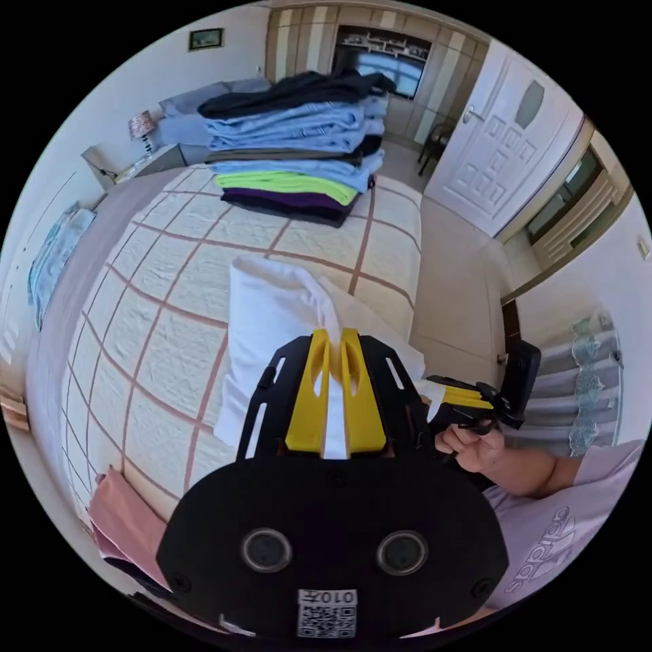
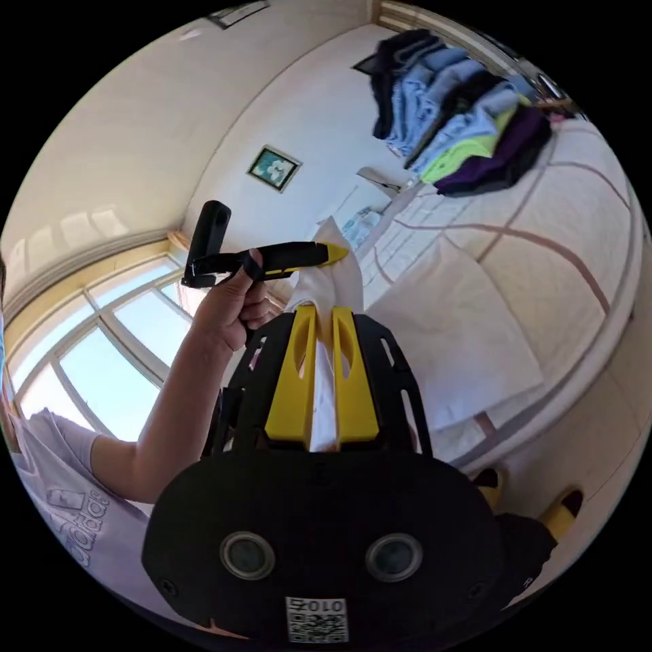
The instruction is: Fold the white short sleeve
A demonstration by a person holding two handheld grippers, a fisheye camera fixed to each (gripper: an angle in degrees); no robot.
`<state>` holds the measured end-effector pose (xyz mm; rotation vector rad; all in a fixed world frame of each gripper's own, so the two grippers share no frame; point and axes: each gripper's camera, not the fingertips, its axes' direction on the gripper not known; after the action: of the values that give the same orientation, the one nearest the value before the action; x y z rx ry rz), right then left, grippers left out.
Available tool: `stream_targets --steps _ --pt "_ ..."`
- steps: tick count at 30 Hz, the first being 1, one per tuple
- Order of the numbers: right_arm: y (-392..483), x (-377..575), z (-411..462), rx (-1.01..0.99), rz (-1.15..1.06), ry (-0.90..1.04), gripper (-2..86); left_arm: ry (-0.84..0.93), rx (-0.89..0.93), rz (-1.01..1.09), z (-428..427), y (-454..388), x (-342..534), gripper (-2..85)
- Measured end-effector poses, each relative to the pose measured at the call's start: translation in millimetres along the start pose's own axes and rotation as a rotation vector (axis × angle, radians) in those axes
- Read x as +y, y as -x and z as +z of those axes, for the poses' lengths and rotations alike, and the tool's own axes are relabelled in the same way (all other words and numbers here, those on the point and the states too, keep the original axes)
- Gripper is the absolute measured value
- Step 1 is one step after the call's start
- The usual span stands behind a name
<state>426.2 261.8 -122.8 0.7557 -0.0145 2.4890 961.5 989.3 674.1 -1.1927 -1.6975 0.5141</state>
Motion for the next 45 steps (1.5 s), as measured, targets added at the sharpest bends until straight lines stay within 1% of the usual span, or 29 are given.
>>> stream_targets --steps 2,4,5,7,9,11,12,14,15,17,20,23,27,30,32,34,36,38,39,41,45 --pt "-42.8 6.6 -5.7 0.019 0.138 -0.002 5.5 0.155 -0.055 0.066 81.1 -39.3 -38.8 2.3" --pt "-72.5 14.1 -7.0 0.039 0.216 0.002 5.5 0.242 -0.087 0.092 135.2 -58.9 -48.8 3.1" --pt "-86.5 17.6 -8.2 0.034 0.252 -0.006 5.5 0.258 -0.095 0.099 158.4 -68.7 -49.5 3.8" --pt "-103.3 20.7 -8.6 -0.004 0.296 -0.02 5.6 0.247 -0.095 0.093 176.8 -78.5 -46.6 5.2" --pt "-119.8 21.6 -6.4 -0.04 0.336 -0.028 5.6 0.22 -0.057 0.088 180.9 -83.8 -42.0 6.7" --pt "-131.6 22.0 -5.2 -0.084 0.387 -0.039 5.6 0.171 0.004 0.099 166.5 -90.1 -28.7 8.2" --pt "-139.6 22.7 -4.5 -0.121 0.432 -0.044 5.6 0.155 0.005 0.108 159.8 -92.2 -22.7 8.5" --pt "-149.8 24.4 -3.2 -0.17 0.494 -0.044 5.6 0.097 -0.043 0.17 132.4 -105.6 16.1 9.2" --pt "-154.0 25.7 -2.9 -0.187 0.526 -0.046 5.7 0.1 -0.065 0.187 128.8 -109.7 28.4 9.4" --pt "-156.0 25.9 -1.9 -0.182 0.542 -0.037 5.7 0.14 -0.169 0.257 128.4 -125.7 85.2 9.6" --pt "-156.9 26.5 0.0 -0.172 0.542 -0.03 6.0 0.17 -0.216 0.304 141.7 -139.8 148.7 9.5" --pt "-151.0 23.6 4.0 -0.1 0.471 -0.007 7.2 0.13 -0.205 0.335 152.6 -151.0 182.0 8.8" --pt "-139.5 6.9 21.8 0.019 0.364 0.092 7.2 0.162 -0.249 0.397 176.8 -164.9 195.2 7.4" --pt "-133.3 -2.5 32.4 0.086 0.337 0.12 5.8 0.198 -0.356 0.471 197.6 -175.1 202.9 5.3" --pt "-125.5 -6.6 35.9 0.079 0.331 0.128 5.5 0.182 -0.397 0.486 199.9 -175.4 207.4 3.8" --pt "-110.3 -9.3 34.7 0.035 0.309 0.115 5.4 0.179 -0.371 0.463 191.8 -168.5 208.3 3.2" --pt "-97.6 -5.7 37.8 0.104 0.267 0.144 5.4 0.144 -0.332 0.435 178.5 -159.1 212.5 3.2" --pt "-114.9 5.9 48.7 0.128 0.323 0.199 5.5 0.129 -0.287 0.421 172.4 -146.5 219.6 4.0" --pt "-130.9 15.4 55.1 0.095 0.377 0.219 5.5 0.139 -0.275 0.412 174.4 -142.7 220.5 4.3" --pt "-140.3 25.4 55.9 0.028 0.403 0.194 5.5 0.191 -0.207 0.393 188.0 -129.7 224.5 5.7" --pt "-124.0 31.2 58.7 0.116 0.293 0.264 5.8 0.102 -0.115 0.301 169.5 -106.8 233.3 7.6"
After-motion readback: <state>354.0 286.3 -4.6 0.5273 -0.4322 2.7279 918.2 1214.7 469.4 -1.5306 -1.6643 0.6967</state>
